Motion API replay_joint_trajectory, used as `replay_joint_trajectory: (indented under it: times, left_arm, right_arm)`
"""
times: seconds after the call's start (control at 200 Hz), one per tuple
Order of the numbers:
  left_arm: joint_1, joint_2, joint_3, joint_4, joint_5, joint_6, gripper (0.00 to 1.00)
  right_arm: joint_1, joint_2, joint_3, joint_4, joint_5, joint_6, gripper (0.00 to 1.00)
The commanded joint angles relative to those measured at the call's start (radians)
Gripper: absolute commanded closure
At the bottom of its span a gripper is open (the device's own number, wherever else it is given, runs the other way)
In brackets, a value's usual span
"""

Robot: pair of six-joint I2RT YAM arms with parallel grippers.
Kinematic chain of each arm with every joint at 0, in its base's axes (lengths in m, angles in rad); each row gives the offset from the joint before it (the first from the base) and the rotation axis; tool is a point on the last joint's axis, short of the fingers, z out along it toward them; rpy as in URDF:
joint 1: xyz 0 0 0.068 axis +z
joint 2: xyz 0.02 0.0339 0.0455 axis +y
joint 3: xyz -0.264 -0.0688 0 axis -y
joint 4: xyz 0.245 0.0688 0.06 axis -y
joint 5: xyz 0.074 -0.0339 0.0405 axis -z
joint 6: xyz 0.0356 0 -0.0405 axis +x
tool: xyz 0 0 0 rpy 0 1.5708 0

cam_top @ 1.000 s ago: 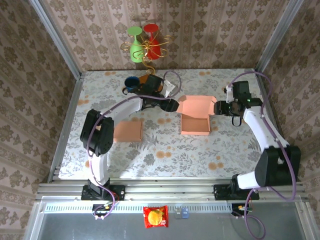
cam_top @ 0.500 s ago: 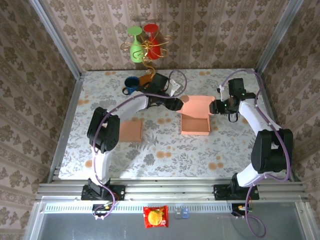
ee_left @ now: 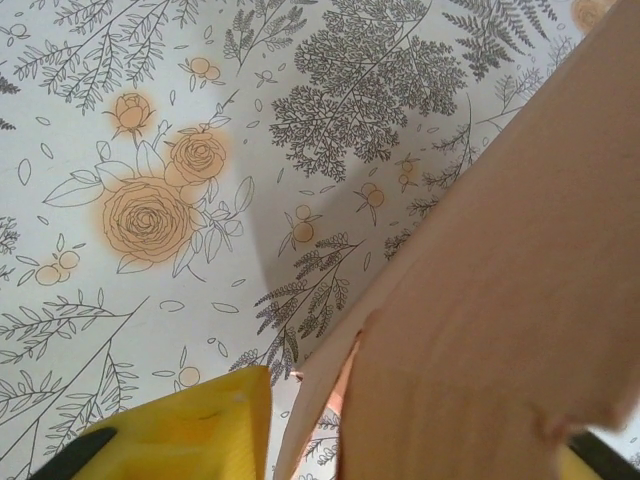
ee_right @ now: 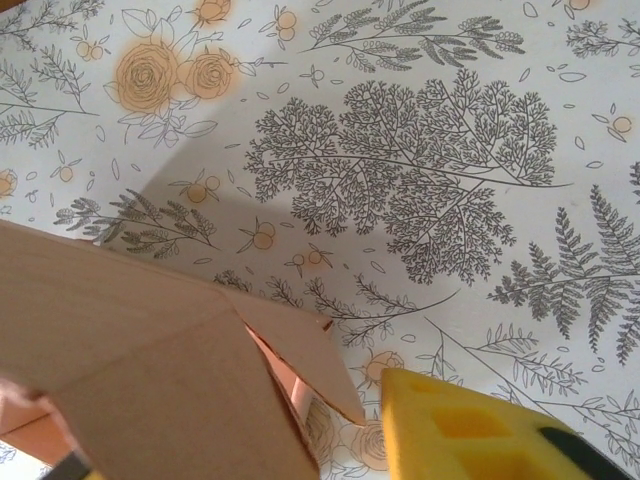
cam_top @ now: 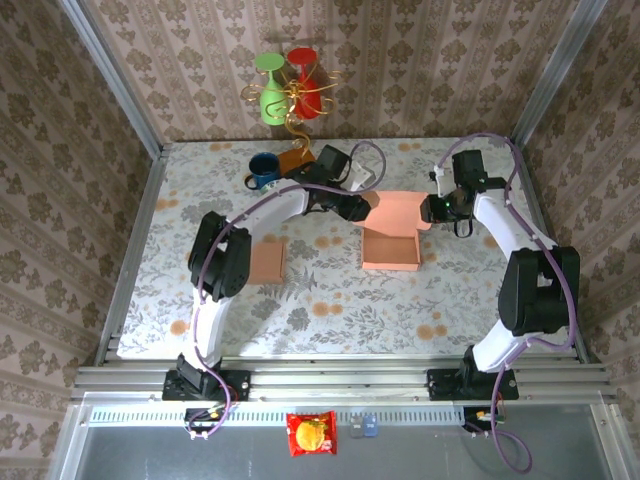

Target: Fold the paper box

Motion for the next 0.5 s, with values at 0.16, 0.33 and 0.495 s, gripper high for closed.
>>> replay_joint_trajectory:
  times: [0.16, 0.33, 0.495]
  left_arm:
    - [-0.021, 0.016, 0.063, -0.07, -0.069, 0.008, 0.8]
    - [-0.035, 0.026, 0.083, -0.084, -0.134, -0.036, 0.88]
    - [-0.043, 0.013, 0.063, -0.046, -0.213, -0.117, 0.96]
  right_arm:
    - [0.021, 0.017, 0.041, -0.04, 0.001, -0.008, 0.86]
    - [0.044, 0.022, 0.043, -0.04, 0.029, 0.016, 0.95]
    - [0.073, -0.012, 0.008, 0.021, 0.055, 0.086, 1.0]
